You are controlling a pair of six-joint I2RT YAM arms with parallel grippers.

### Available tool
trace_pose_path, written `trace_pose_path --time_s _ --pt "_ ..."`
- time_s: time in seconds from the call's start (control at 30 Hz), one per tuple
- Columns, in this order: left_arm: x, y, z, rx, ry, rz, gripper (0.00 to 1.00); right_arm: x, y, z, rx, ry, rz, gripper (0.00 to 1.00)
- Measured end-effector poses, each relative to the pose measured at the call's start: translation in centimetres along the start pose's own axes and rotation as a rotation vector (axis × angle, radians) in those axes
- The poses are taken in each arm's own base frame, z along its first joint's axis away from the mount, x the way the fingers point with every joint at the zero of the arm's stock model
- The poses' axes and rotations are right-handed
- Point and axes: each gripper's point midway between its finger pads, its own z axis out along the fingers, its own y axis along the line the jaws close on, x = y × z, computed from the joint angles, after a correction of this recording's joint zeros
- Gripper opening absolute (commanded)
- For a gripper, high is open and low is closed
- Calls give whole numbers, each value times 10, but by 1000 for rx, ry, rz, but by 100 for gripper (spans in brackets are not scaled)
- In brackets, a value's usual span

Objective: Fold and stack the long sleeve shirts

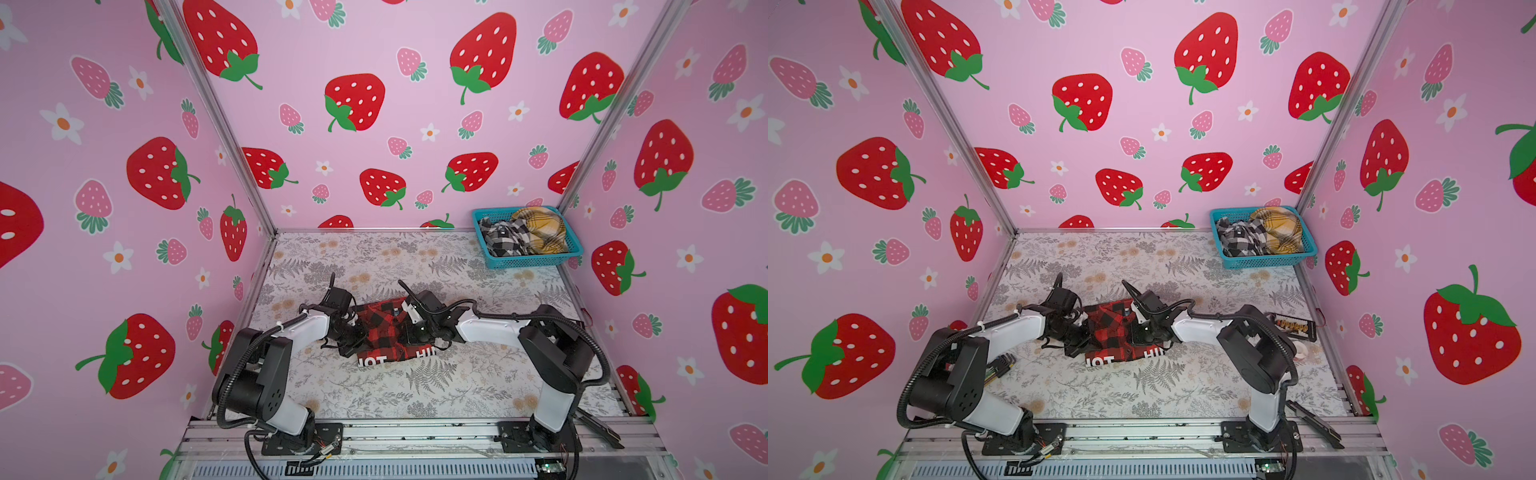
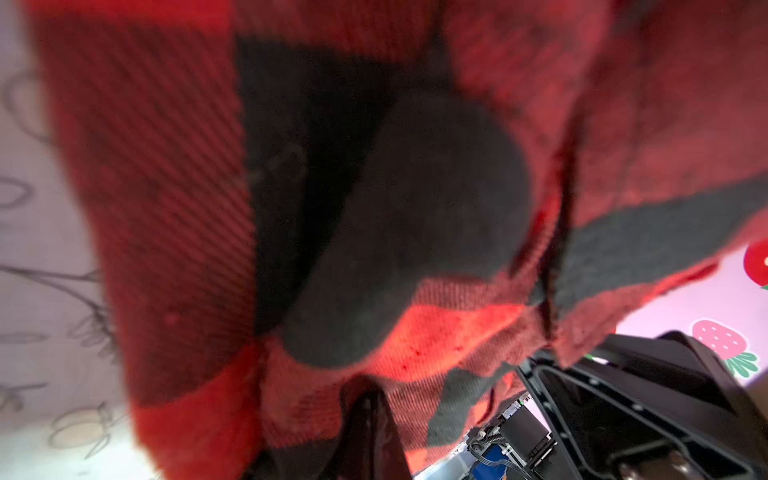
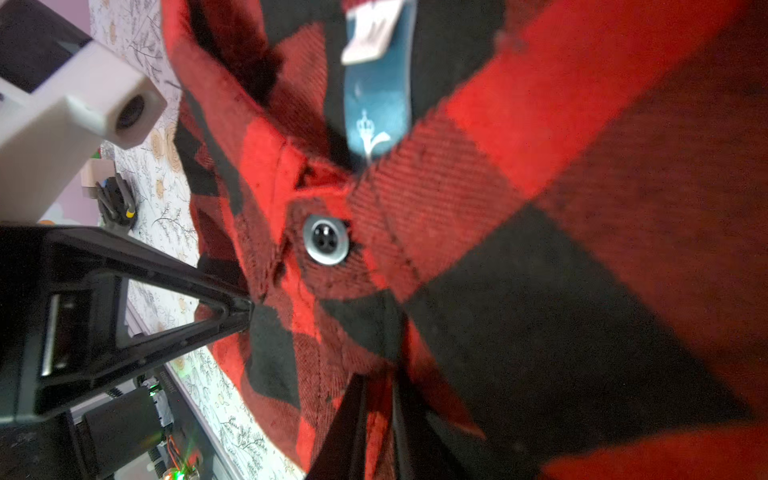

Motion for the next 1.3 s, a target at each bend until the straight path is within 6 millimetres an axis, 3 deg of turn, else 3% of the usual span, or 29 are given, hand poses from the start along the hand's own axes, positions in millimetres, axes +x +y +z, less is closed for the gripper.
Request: trace_pose_path --time_s 0.23,0.33,0.43,0.57,0.63,0.7,0.87,0.97,1.07,1.1,1.3 --pt "-7 3 -7 -9 -30 19 17 -1 4 -2 -9 -3 -4 18" --pt "-10 -5 -22 -14 -74 51 25 -6 8 -11 -5 -27 -18 21" --pt "-17 -25 -51 -1 -158 124 33 -21 17 -35 -9 -96 -48 24" --pt "-34 -56 -99 56 -284 207 40 -53 25 -85 -40 -247 -78 35" --pt "-42 -56 -113 65 -315 210 46 -66 13 -108 -32 -318 -66 40" --pt "-46 -44 -119 50 -315 181 47 -74 -11 -127 1 -380 -39 43" --pt "-48 -11 -112 -8 -241 102 52 -61 -88 -135 115 -401 67 43" --pt "-47 0 -105 -20 -206 81 53 -43 -118 -129 157 -370 112 43" --pt "-44 8 -92 -20 -160 59 55 -35 -125 -124 154 -358 118 42" --pt "-43 12 -85 -16 -142 49 61 -34 -124 -123 148 -358 115 43" --pt "-35 26 -57 17 -77 -12 69 -40 -120 -123 100 -383 99 43"
